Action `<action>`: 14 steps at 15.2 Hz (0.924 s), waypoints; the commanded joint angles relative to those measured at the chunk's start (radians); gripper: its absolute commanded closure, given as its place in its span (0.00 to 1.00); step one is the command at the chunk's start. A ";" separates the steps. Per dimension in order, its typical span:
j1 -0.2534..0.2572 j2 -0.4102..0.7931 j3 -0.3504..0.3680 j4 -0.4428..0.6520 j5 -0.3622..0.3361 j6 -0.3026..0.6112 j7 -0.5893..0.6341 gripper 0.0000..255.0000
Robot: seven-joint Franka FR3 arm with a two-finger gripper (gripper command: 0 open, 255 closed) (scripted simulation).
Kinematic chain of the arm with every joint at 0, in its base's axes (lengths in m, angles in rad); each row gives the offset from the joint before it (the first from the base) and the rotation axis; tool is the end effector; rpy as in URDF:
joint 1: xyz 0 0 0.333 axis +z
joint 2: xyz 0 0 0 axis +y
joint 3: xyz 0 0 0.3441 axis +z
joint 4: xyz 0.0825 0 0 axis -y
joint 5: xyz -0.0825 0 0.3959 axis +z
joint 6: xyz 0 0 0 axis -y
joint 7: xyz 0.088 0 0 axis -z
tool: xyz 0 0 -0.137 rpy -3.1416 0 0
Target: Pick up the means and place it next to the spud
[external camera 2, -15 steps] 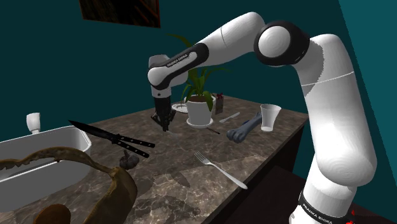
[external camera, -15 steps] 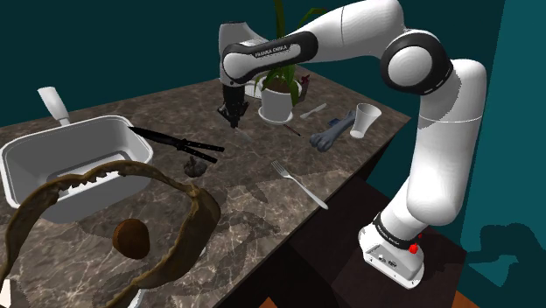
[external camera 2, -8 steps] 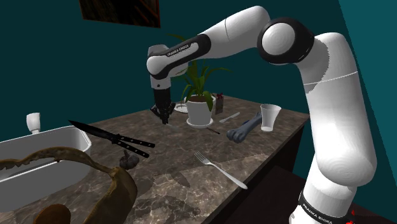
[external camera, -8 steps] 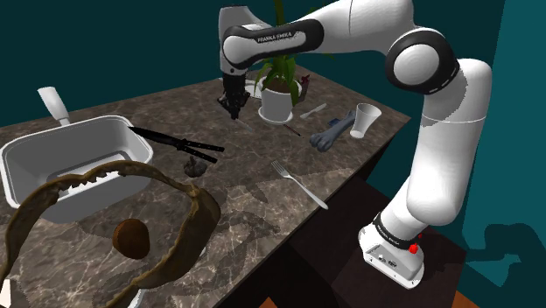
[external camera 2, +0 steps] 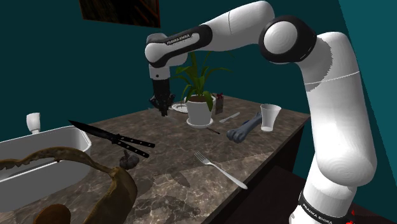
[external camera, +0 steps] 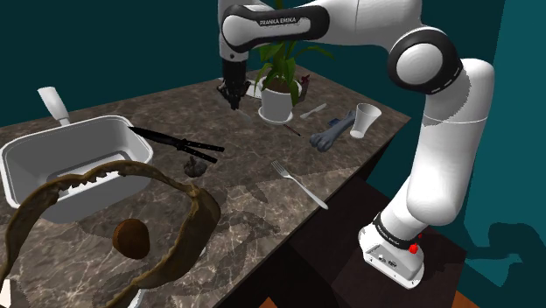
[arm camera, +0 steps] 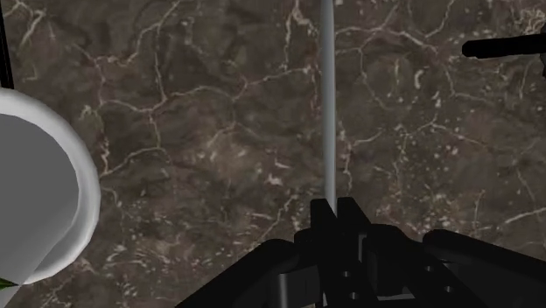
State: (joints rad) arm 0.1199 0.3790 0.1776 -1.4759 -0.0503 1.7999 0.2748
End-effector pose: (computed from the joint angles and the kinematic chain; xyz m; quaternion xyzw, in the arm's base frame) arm 0.6629 0.1802 0.4520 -0.9996 -0.0123 0.0259 0.0012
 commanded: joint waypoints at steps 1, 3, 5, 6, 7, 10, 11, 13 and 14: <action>0.000 -0.005 0.000 0.019 0.001 -0.024 -0.001 1.00; 0.001 -0.007 0.001 0.044 0.001 -0.050 -0.001 1.00; 0.001 -0.007 0.001 0.070 0.002 -0.077 -0.001 1.00; 0.002 -0.007 0.001 0.084 0.002 -0.091 -0.001 1.00; 0.002 -0.007 0.001 0.087 0.002 -0.093 -0.001 1.00; 0.026 -0.089 0.020 -0.033 0.012 -0.055 0.045 1.00; 0.035 -0.113 0.027 -0.068 0.016 -0.044 0.061 1.00; 0.052 -0.160 0.041 -0.133 0.024 -0.025 0.093 1.00; 0.061 -0.182 0.049 -0.163 0.028 -0.016 0.110 1.00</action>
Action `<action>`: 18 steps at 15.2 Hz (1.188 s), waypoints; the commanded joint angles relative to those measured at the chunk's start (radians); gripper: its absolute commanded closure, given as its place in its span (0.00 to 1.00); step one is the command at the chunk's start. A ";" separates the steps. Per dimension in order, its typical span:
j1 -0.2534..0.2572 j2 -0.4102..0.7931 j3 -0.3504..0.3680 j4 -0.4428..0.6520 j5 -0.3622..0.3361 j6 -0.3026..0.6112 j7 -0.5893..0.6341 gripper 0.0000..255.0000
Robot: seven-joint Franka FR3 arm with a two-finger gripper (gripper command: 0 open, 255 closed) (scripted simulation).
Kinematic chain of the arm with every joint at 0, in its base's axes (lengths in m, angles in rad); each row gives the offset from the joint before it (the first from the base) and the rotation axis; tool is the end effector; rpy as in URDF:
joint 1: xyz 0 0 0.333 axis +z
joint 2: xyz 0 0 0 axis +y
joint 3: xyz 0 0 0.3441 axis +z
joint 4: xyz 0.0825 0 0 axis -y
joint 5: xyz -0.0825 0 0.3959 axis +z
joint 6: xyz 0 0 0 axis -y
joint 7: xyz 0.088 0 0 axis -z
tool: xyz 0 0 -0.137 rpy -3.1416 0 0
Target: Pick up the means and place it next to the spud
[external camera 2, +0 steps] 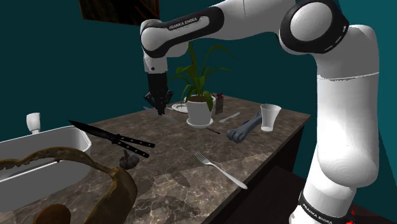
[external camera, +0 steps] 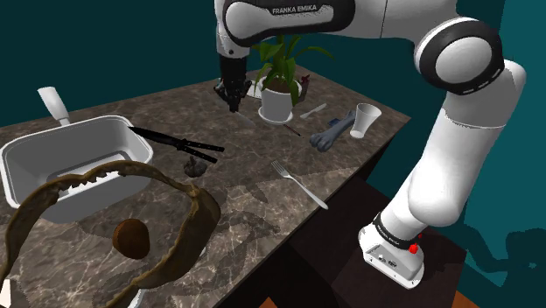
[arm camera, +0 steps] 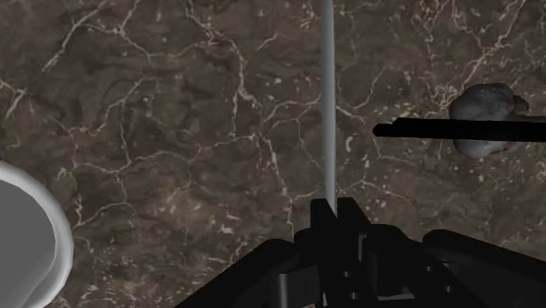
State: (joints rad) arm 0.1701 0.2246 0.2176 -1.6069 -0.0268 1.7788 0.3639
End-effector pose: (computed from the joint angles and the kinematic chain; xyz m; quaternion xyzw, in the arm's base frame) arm 0.5984 0.2292 0.4893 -0.9996 -0.0129 0.0261 0.0016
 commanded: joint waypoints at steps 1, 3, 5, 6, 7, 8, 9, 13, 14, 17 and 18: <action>0.020 -0.048 0.016 -0.060 0.009 0.013 0.037 1.00; 0.039 -0.087 0.033 -0.111 0.017 0.027 0.072 1.00; 0.059 -0.122 0.050 -0.157 0.026 0.039 0.107 1.00; 0.068 -0.138 0.059 -0.177 0.031 0.044 0.125 1.00; 0.079 -0.154 0.068 -0.197 0.035 0.049 0.143 1.00; 0.089 -0.169 0.077 -0.215 0.040 0.053 0.161 1.00; 0.099 -0.183 0.087 -0.232 0.045 0.057 0.180 1.00; 0.141 -0.229 0.128 -0.287 0.063 0.070 0.258 1.00; 0.152 -0.239 0.139 -0.298 0.067 0.073 0.278 1.00; 0.185 -0.261 0.173 -0.323 0.080 0.080 0.341 1.00; 0.196 -0.267 0.185 -0.329 0.083 0.081 0.362 1.00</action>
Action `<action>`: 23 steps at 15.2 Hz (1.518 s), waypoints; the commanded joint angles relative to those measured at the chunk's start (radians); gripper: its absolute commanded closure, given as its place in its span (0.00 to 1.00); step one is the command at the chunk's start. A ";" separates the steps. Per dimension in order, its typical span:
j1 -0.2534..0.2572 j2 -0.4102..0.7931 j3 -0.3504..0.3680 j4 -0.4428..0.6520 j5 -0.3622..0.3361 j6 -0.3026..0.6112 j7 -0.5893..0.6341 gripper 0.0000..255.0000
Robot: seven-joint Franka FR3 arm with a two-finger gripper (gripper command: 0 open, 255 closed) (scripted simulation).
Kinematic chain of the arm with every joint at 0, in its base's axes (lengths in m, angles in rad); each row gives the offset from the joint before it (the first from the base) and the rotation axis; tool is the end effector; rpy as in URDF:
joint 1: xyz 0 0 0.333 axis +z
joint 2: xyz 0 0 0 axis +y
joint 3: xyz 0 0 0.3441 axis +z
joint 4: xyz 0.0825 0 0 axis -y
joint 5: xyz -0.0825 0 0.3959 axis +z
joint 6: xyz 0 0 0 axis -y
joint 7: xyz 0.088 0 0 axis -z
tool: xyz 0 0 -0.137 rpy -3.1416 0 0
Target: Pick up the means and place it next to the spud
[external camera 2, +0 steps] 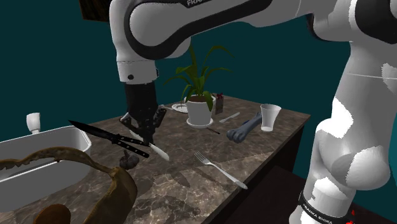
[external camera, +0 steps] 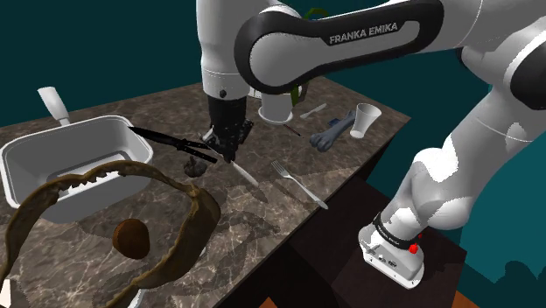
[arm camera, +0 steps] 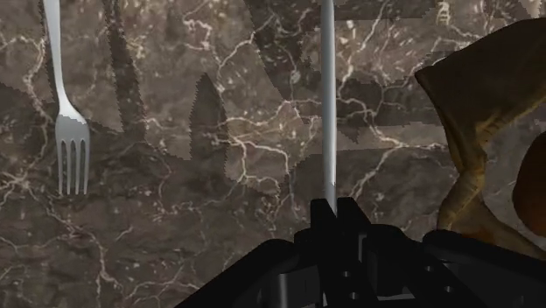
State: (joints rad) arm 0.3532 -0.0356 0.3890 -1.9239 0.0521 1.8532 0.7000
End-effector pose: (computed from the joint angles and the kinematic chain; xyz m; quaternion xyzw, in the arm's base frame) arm 0.4044 0.3812 0.4932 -0.9996 -0.0131 0.0261 0.0012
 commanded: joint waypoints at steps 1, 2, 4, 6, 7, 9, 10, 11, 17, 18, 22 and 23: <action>0.024 -0.011 0.025 -0.017 0.008 0.009 0.048 1.00; 0.035 -0.015 0.038 -0.021 0.011 0.010 0.070 1.00; 0.050 -0.016 0.054 -0.035 0.013 0.025 0.100 1.00; 0.051 -0.011 0.055 -0.057 0.012 0.052 0.101 1.00; 0.051 -0.008 0.056 -0.068 0.011 0.065 0.101 1.00; 0.051 -0.002 0.057 -0.088 0.008 0.091 0.102 1.00; 0.052 0.002 0.057 -0.098 0.007 0.104 0.103 1.00; 0.052 0.006 0.058 -0.107 0.006 0.118 0.104 1.00; 0.054 0.034 0.061 -0.161 -0.005 0.196 0.110 1.00; 0.054 0.039 0.061 -0.169 -0.008 0.210 0.111 1.00; 0.056 0.063 0.062 -0.199 -0.019 0.262 0.118 1.00; 0.057 0.070 0.062 -0.206 -0.022 0.275 0.120 1.00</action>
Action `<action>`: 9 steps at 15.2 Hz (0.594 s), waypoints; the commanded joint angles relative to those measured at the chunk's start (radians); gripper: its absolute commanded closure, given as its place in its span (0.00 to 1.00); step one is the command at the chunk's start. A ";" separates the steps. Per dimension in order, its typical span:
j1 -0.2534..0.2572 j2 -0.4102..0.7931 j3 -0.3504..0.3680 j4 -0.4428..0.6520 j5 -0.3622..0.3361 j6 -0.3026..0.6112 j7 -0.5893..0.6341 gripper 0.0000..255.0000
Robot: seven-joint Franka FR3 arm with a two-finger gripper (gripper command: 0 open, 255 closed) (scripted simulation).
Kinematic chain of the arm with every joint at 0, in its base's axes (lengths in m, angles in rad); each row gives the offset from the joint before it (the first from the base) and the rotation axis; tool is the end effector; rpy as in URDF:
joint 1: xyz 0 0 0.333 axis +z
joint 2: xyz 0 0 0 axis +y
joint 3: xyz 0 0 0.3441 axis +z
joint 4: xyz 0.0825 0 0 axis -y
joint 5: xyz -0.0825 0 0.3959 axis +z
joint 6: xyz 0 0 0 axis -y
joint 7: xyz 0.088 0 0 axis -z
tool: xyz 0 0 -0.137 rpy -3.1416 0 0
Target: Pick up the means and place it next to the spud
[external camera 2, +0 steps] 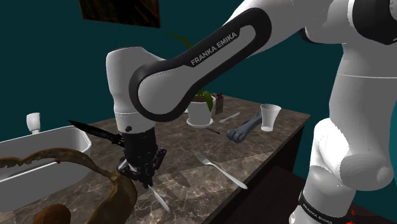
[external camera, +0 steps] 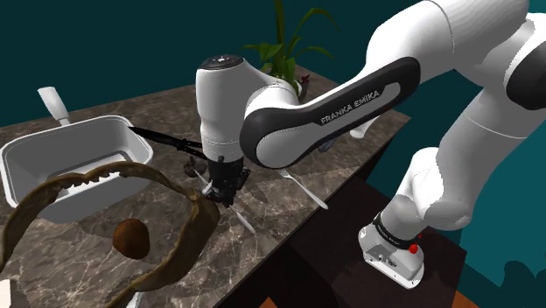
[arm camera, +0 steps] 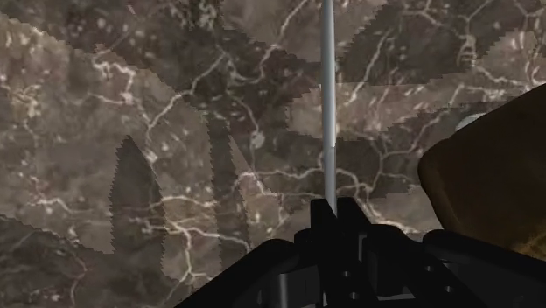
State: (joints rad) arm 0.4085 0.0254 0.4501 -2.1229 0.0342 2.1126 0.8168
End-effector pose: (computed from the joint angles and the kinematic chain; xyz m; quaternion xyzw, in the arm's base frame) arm 0.3587 0.4181 0.3893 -0.9996 -0.0119 0.0260 0.0010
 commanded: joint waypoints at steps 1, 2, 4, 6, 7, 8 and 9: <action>0.002 0.015 0.001 -0.014 -0.007 0.029 0.005 1.00; 0.002 0.022 0.001 -0.021 -0.010 0.042 0.007 1.00; 0.004 0.038 0.001 -0.035 -0.018 0.070 0.012 1.00; 0.004 0.038 0.001 -0.035 -0.018 0.070 0.012 1.00; 0.004 0.038 0.001 -0.035 -0.018 0.070 0.012 1.00; 0.004 0.038 0.001 -0.035 -0.018 0.070 0.012 1.00; 0.004 0.038 0.001 -0.035 -0.018 0.070 0.012 1.00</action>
State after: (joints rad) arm 0.4119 0.0637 0.4507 -2.1576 0.0156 2.1819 0.8290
